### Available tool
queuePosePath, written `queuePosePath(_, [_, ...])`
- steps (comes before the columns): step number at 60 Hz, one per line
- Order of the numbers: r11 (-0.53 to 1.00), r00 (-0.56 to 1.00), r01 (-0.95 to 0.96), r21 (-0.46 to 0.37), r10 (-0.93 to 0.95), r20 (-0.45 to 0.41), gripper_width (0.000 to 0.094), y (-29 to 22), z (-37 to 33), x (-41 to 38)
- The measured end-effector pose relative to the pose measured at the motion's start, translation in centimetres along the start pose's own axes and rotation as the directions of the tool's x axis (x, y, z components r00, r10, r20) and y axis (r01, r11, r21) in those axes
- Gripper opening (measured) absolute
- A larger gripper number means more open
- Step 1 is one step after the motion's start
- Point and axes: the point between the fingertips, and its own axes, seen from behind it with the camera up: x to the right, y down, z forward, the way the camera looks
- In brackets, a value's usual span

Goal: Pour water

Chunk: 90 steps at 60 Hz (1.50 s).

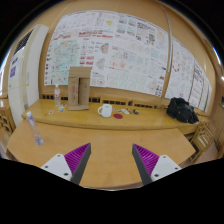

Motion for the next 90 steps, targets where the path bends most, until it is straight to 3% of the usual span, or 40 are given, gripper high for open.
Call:
queuePosePath(18, [0.997, 1.000, 0.007, -0.077, -0.006, 0.003, 0.0857, 7.1, -0.7, -5.3])
queuePosePath(33, [0.988, 0.996, 0.006, -0.155, 0.008, 0.088, 0.0852, 12.4, -0.7, -20.6])
queuePosePath(40, [0.990, 0.986, -0.005, -0.140, 0.028, 0.166, 0.0851, 12.3, 1.4, -30.3])
queuePosePath(48, [0.997, 0.971, -0.028, -0.068, 0.043, 0.237, 0.0855, 9.4, 5.8, -39.6])
queuePosePath(63, [0.995, 0.970, -0.062, 0.075, 0.042, 0.238, 0.0842, 2.8, 16.3, -48.0])
queuePosePath(69, [0.992, 0.971, -0.060, 0.109, 0.032, 0.236, 0.0728, 1.4, 18.9, -49.2])
queuePosePath(74, [0.991, 0.975, -0.048, 0.127, 0.019, 0.221, 0.0537, 1.4, 20.3, -49.2])
queuePosePath(90, [0.984, 0.963, -0.059, 0.167, 0.012, 0.268, 0.0370, 0.9, 20.5, -49.6])
